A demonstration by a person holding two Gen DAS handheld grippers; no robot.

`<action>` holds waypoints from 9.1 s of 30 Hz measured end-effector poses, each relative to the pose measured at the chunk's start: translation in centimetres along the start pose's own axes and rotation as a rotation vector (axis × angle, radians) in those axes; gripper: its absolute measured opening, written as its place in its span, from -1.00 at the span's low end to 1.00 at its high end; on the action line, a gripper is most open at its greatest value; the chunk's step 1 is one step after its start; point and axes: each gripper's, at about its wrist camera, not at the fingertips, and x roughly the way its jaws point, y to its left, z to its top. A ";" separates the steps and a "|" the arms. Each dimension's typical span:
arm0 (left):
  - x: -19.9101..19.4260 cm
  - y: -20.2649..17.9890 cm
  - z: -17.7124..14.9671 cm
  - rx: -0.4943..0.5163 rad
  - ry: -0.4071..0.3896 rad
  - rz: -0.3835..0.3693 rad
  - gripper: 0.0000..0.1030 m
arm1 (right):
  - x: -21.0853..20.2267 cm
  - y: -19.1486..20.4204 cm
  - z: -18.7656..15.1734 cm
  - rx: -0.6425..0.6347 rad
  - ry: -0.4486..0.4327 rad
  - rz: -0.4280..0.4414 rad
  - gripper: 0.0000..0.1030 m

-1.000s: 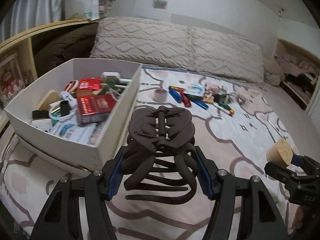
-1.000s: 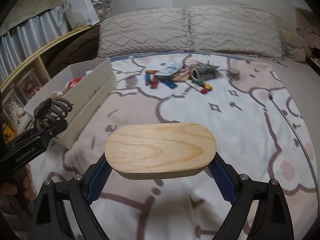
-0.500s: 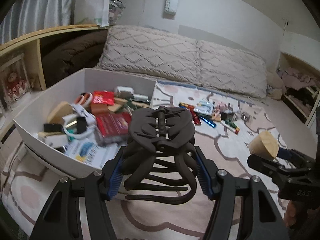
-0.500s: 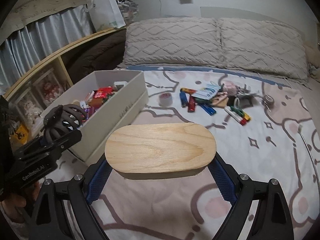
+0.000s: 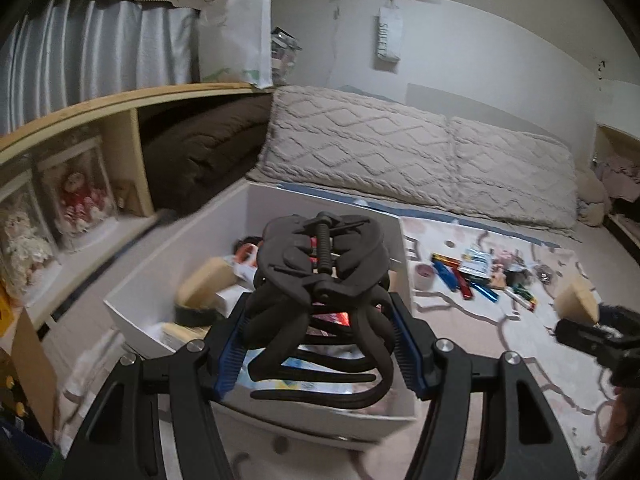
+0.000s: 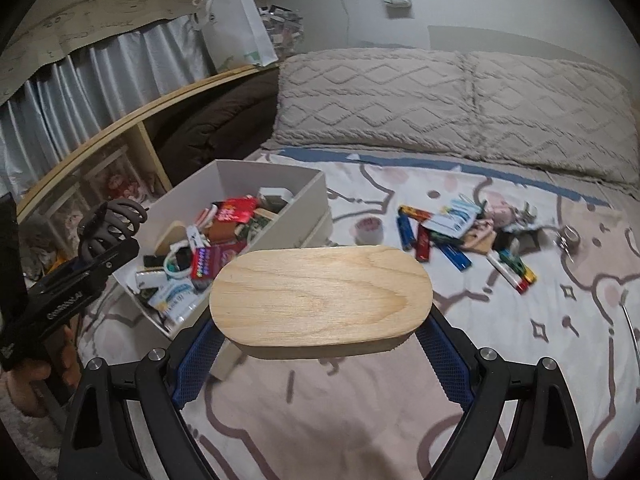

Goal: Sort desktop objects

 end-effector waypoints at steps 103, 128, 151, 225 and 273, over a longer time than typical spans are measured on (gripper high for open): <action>5.0 10.0 0.0 -0.178 0.086 0.009 0.68 | 28.9 21.6 15.3 -0.709 0.204 -0.041 1.00; 2.3 7.3 1.6 -0.166 0.118 0.027 0.68 | 17.4 16.6 13.9 -0.510 0.284 0.277 1.00; -2.9 3.4 2.6 -0.134 0.097 0.043 1.00 | 5.4 11.1 10.0 -0.427 0.188 0.139 1.00; -2.3 -24.5 1.3 0.049 0.027 -0.181 1.00 | -11.8 -18.0 -0.7 -0.113 -0.037 -0.281 1.00; 24.9 -21.1 -1.6 -0.079 0.214 0.070 1.00 | 1.4 -29.5 -5.9 0.096 0.196 -0.261 1.00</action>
